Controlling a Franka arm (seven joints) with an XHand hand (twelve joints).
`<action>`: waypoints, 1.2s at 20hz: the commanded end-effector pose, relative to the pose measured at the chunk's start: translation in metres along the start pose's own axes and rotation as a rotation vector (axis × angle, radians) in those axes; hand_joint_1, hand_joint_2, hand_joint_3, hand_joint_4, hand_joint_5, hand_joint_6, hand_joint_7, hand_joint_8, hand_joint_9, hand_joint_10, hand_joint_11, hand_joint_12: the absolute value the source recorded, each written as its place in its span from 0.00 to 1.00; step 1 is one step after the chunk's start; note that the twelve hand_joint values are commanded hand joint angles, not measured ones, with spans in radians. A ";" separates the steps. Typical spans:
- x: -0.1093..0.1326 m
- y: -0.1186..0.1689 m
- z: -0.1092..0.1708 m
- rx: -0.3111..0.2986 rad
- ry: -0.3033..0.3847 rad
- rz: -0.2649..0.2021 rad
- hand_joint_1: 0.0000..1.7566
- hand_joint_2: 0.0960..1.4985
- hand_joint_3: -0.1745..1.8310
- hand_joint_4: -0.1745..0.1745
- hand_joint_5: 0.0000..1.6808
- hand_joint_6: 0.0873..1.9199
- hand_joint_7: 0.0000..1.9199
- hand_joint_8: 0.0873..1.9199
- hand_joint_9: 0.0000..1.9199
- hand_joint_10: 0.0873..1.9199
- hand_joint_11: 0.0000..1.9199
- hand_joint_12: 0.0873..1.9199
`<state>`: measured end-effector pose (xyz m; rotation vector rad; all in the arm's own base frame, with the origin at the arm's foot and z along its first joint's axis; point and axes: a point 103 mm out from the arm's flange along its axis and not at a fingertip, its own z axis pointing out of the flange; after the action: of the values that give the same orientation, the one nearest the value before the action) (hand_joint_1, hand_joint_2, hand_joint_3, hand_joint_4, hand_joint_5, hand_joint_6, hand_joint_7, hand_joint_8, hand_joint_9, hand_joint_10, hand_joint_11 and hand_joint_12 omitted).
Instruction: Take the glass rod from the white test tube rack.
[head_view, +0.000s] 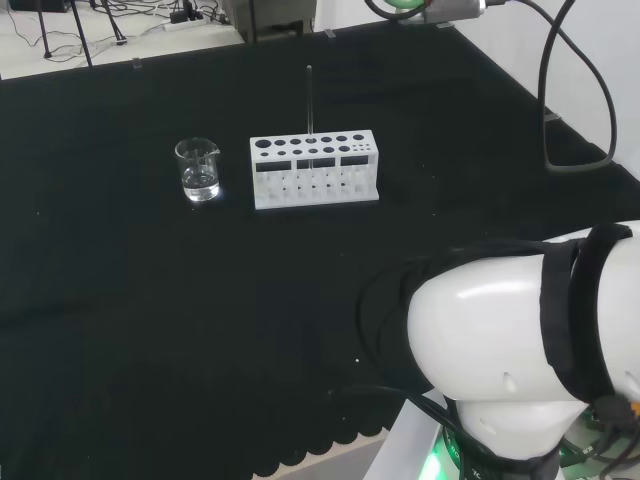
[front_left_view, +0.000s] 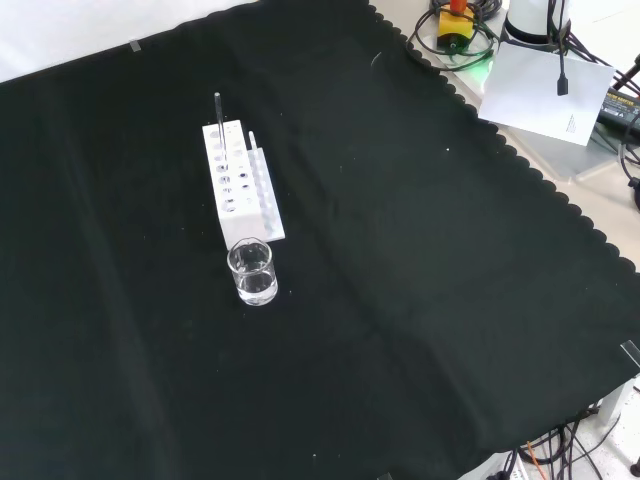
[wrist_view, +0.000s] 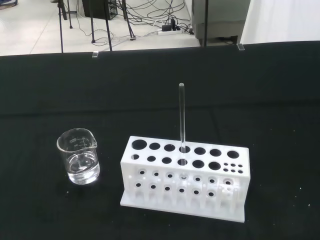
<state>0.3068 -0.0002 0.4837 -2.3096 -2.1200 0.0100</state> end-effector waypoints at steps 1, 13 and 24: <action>0.003 0.005 0.001 -0.010 -0.010 -0.007 0.47 0.72 0.03 0.12 0.07 0.04 0.07 0.30 0.18 0.34 0.18 0.50; 0.003 0.064 0.012 0.025 -0.003 -0.019 0.37 0.79 0.00 0.15 0.06 0.00 0.00 0.30 0.00 0.39 0.00 0.56; -0.002 0.126 0.045 0.060 -0.018 -0.072 0.36 0.79 0.00 0.16 0.07 0.00 0.00 0.35 0.01 0.42 0.00 0.62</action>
<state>0.3857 -0.0032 0.4591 -2.2577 -2.1517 0.0567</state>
